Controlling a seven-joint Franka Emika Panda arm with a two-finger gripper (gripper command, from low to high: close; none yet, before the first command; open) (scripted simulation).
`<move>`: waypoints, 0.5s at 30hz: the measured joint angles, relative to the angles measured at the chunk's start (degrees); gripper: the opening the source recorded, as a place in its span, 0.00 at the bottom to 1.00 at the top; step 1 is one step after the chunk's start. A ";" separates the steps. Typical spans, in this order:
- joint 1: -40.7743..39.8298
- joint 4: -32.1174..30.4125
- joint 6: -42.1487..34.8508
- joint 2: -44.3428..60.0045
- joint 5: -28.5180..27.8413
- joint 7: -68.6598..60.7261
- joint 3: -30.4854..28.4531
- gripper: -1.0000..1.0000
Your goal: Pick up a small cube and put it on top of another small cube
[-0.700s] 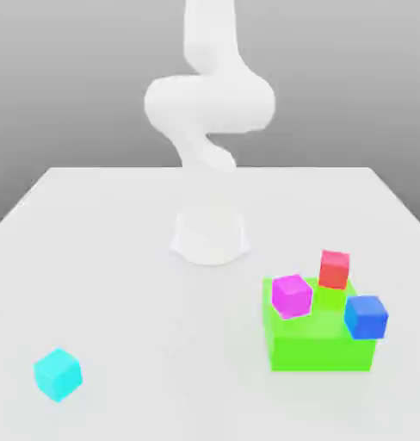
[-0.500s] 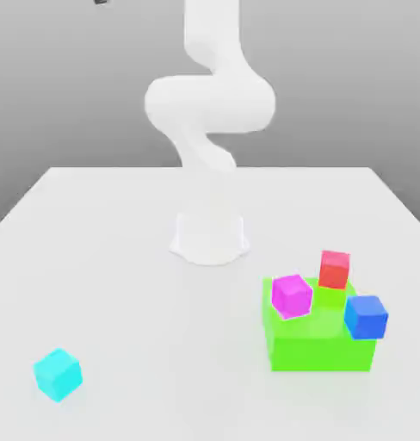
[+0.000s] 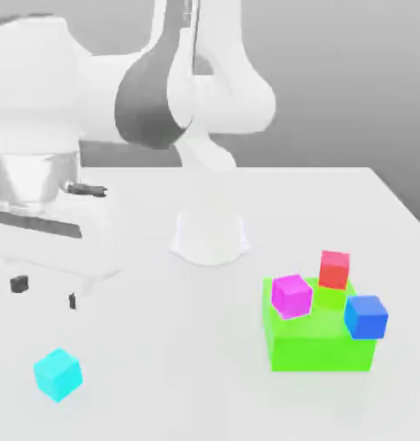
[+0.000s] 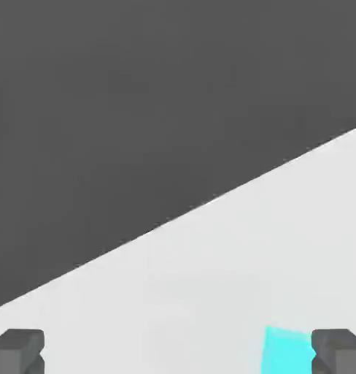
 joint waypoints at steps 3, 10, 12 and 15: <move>-1.55 -1.40 2.70 6.25 1.10 -0.25 -0.83 0.50; -7.32 0.20 12.33 20.17 7.41 -4.74 4.70 0.00; -7.32 0.20 12.33 20.17 7.40 -4.73 4.70 0.00; -7.32 0.20 12.32 20.17 7.32 -4.65 4.72 0.00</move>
